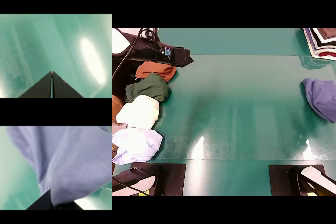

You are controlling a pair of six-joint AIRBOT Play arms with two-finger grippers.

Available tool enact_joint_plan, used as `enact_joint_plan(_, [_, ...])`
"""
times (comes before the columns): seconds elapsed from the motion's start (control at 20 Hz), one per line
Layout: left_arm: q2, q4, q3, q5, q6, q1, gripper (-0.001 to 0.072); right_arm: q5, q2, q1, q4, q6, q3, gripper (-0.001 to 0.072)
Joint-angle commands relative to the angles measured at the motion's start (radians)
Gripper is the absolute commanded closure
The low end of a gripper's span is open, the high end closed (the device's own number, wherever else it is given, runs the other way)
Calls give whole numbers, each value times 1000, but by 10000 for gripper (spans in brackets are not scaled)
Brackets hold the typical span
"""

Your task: Fold the shirts.

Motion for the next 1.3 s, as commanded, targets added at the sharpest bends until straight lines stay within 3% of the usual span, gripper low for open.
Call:
enact_joint_plan(0.0, [-1, -3, 0, 1, 0, -3, 680, -10, 32, -85, -92, 3, -58, 698])
enact_joint_plan(0.05, [-1, -3, 0, -3, 0, -3, 680, 2, 31, -85, -167, 3, -37, 666])
enact_joint_plan(0.15, [-1, -2, 0, -21, 14, -3, 679, 62, 10, -85, -314, 3, 34, 68])
enact_joint_plan(0.2, [-1, -2, 0, -31, 18, -3, 679, 113, -5, -85, -364, 5, 83, 33])
enact_joint_plan(0.45, [-1, -2, 0, -40, 18, -3, 679, 194, -4, 17, -214, 45, 251, 40])
enact_joint_plan(0.55, [-1, -3, 0, -34, 18, -3, 679, 200, 30, 158, -132, 44, 269, 99])
enact_joint_plan(0.7, [-1, -5, 0, -30, 18, -3, 679, 172, 79, 430, -118, 44, 269, 100])
enact_joint_plan(0.75, [-1, -5, 0, -30, 18, -3, 679, 149, 92, 523, -118, 44, 269, 144])
enact_joint_plan(0.8, [-1, -5, 0, -30, 18, -3, 679, 128, 101, 607, -118, 44, 269, 249])
enact_joint_plan(0.95, [-1, -5, 0, -30, 18, -3, 679, 73, 130, 827, -155, 44, 269, 697])
enact_joint_plan(1.25, [-1, -6, 0, -30, 18, -3, 679, 76, 153, 1007, -227, 45, 269, 697])
